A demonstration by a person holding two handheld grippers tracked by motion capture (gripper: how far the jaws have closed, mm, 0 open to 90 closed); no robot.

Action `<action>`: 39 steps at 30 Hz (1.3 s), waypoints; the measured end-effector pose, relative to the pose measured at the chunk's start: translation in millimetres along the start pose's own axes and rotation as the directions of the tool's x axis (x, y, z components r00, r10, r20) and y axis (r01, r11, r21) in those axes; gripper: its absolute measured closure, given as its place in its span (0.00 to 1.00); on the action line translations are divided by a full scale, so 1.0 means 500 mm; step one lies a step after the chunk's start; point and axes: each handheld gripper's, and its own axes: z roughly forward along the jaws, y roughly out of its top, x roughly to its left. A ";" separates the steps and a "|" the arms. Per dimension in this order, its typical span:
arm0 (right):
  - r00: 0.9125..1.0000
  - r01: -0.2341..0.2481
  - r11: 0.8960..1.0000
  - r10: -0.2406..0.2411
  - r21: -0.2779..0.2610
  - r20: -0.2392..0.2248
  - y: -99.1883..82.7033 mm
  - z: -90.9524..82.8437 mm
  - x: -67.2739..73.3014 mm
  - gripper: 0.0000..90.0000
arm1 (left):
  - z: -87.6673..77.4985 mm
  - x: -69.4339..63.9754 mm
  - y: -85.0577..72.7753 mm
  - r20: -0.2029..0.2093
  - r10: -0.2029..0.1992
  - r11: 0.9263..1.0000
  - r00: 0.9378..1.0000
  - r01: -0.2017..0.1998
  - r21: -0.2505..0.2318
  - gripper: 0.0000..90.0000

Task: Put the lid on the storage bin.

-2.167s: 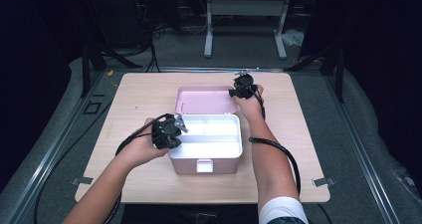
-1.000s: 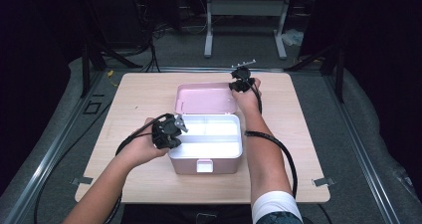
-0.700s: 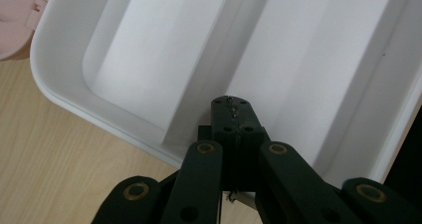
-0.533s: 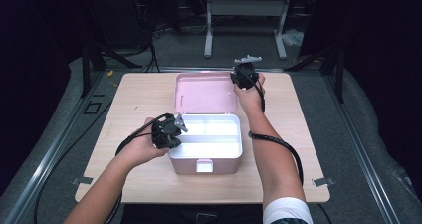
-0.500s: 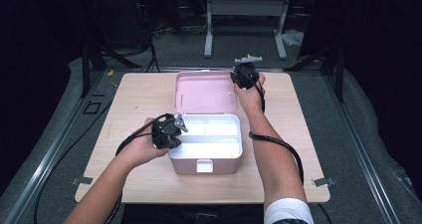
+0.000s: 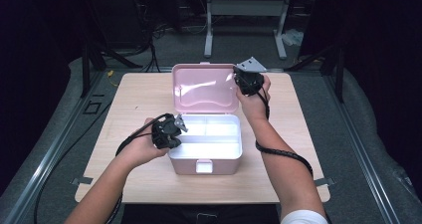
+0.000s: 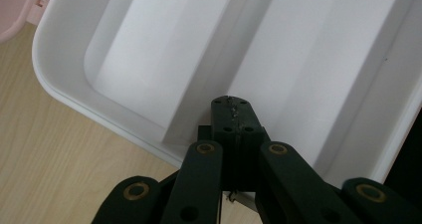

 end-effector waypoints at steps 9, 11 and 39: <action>0.994 0.099 0.989 -0.095 -0.107 0.045 0.004 -0.077 0.024 0.95 | 0.000 -0.002 -0.001 -0.007 -0.003 1.000 1.000 0.003 -0.003 1.00; 0.991 0.124 0.984 -0.117 -0.130 0.060 0.003 -0.096 0.031 0.95 | 0.000 -0.003 -0.002 -0.013 -0.003 1.000 1.000 0.003 -0.006 1.00; 0.980 0.200 0.948 -0.188 -0.249 0.069 -0.061 -0.274 0.092 0.95 | -0.042 0.002 -0.013 0.047 -0.042 0.993 0.998 0.047 -0.107 1.00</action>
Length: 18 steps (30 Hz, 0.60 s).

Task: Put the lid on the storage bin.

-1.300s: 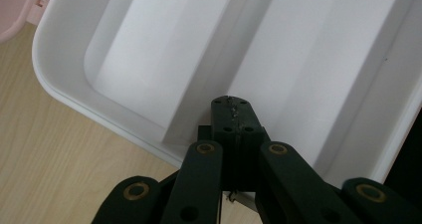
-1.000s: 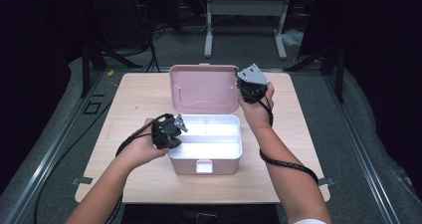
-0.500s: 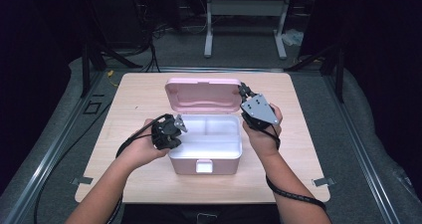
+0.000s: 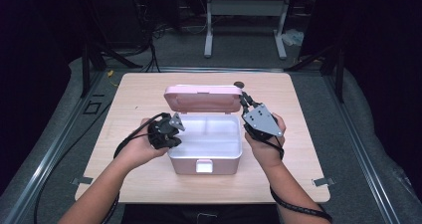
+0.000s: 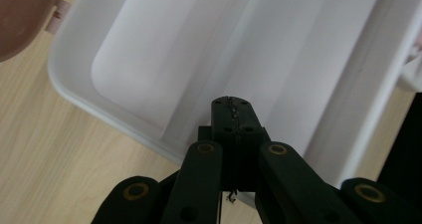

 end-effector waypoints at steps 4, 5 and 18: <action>1.000 -0.008 1.000 0.008 0.004 -0.015 -0.002 -0.013 0.003 0.94 | -0.042 0.009 -0.007 -0.032 -0.031 0.999 0.999 0.030 -0.036 1.00; 1.000 -0.008 1.000 0.008 0.004 -0.015 -0.002 -0.013 0.003 0.94 | -0.042 0.009 -0.007 -0.032 -0.031 0.999 0.999 0.030 -0.036 1.00; 0.999 -0.009 1.000 0.009 0.011 -0.053 -0.010 -0.045 0.009 0.93 | -0.148 0.122 -0.018 -0.070 -0.367 0.886 0.927 0.326 -0.331 1.00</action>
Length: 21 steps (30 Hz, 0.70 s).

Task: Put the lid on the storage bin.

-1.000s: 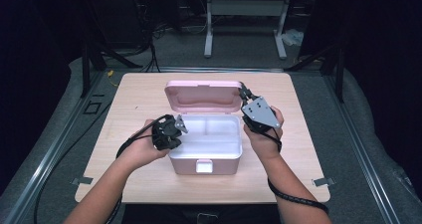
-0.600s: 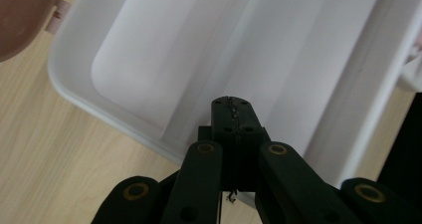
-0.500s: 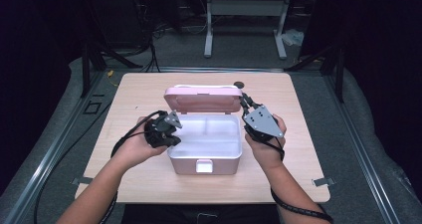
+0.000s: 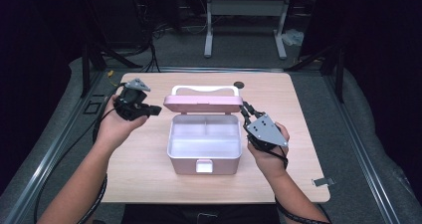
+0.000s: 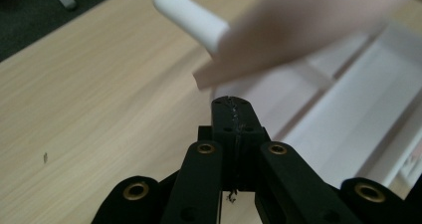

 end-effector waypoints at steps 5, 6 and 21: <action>1.000 0.002 1.000 -0.002 -0.003 -0.006 -0.002 -0.003 0.001 0.93 | -0.010 0.003 0.028 0.020 -0.039 0.995 0.999 0.041 -0.093 1.00; 1.000 0.003 1.000 -0.003 -0.003 -0.007 -0.002 -0.003 0.001 0.93 | -0.011 -0.002 0.038 0.025 -0.046 0.991 0.999 0.049 -0.122 1.00; 0.989 0.011 1.000 -0.013 -0.013 -0.147 -0.001 -0.068 -0.014 0.78 | 0.007 -0.049 0.028 0.067 0.009 0.988 0.998 0.002 -0.157 1.00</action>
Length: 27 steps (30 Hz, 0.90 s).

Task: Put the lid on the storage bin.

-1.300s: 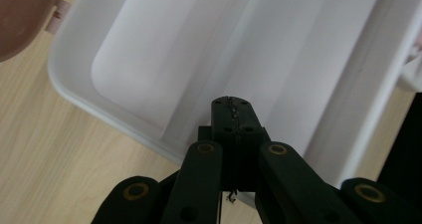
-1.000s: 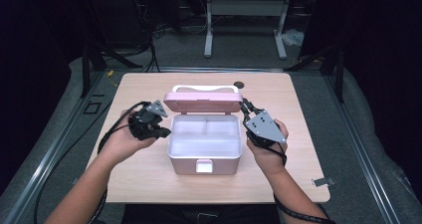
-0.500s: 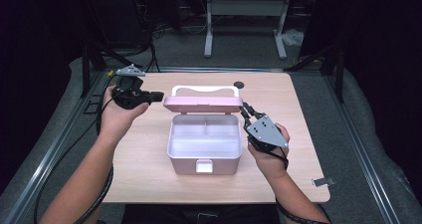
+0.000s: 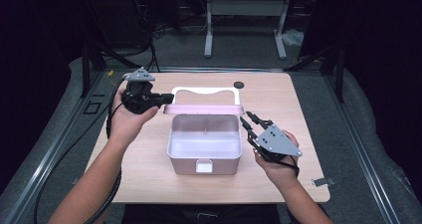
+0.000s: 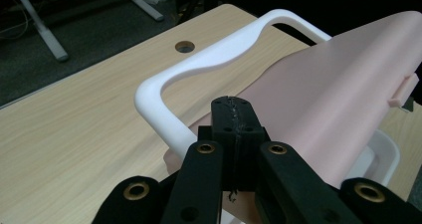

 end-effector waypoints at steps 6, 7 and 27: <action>0.997 -0.072 0.997 0.072 -0.018 -0.017 0.004 -0.045 -0.014 0.77 | 0.001 -0.017 -0.026 0.029 0.013 1.000 1.000 -0.013 0.007 1.00; 0.996 -0.083 0.996 0.083 -0.020 -0.014 0.004 -0.049 -0.017 0.77 | 0.002 -0.020 -0.033 0.034 0.016 1.000 0.999 -0.016 0.005 1.00; 0.975 -0.222 0.970 0.222 0.102 0.020 -0.080 -0.021 -0.034 0.74 | -0.014 -0.022 -0.186 0.040 -0.005 1.000 0.999 0.004 0.022 1.00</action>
